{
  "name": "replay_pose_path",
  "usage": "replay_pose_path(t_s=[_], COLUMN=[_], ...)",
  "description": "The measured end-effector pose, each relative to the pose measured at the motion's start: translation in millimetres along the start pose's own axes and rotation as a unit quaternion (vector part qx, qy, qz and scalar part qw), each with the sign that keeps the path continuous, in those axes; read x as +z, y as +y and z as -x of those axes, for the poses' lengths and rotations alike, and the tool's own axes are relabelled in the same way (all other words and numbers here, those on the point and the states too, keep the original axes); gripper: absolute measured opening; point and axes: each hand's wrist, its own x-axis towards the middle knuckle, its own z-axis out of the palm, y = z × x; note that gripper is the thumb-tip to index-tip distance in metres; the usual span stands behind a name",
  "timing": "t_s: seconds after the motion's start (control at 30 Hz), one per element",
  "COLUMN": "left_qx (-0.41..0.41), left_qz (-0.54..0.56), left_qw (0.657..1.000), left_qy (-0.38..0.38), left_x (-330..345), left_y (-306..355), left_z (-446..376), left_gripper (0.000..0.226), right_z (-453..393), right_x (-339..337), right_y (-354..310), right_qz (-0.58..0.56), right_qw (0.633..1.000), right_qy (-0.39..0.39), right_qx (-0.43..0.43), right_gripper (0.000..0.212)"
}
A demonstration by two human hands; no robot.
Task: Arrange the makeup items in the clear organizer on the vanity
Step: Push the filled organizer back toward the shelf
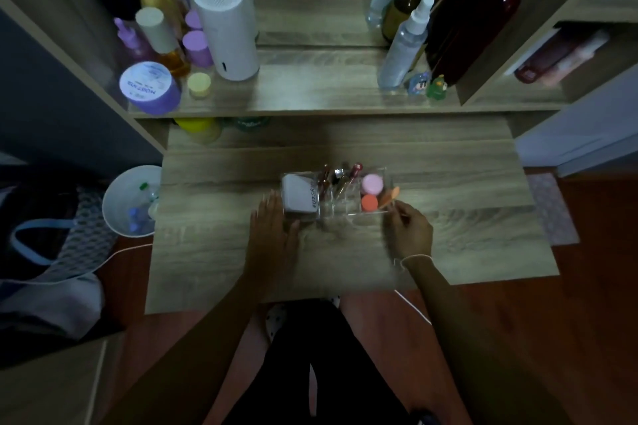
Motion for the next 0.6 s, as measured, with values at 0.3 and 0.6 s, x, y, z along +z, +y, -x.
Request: replay_pose_path(t_s=[0.3,0.6], left_qx=[0.009,0.035], left_qz=[-0.007,-0.04], left_qw=[1.0,0.999], left_qy=[0.025,0.012], left_x=[8,18], left_y=[-8,20], left_z=[-6,-25], left_gripper=[0.049,0.05], right_z=[-15,-40], right_x=[-1,-19], right_y=[7,19], right_qz=[-0.019,-0.051], right_qw=[0.999,0.997], right_qy=[0.02,0.041], right_qx=[0.022,0.043], right_gripper=[0.02,0.017])
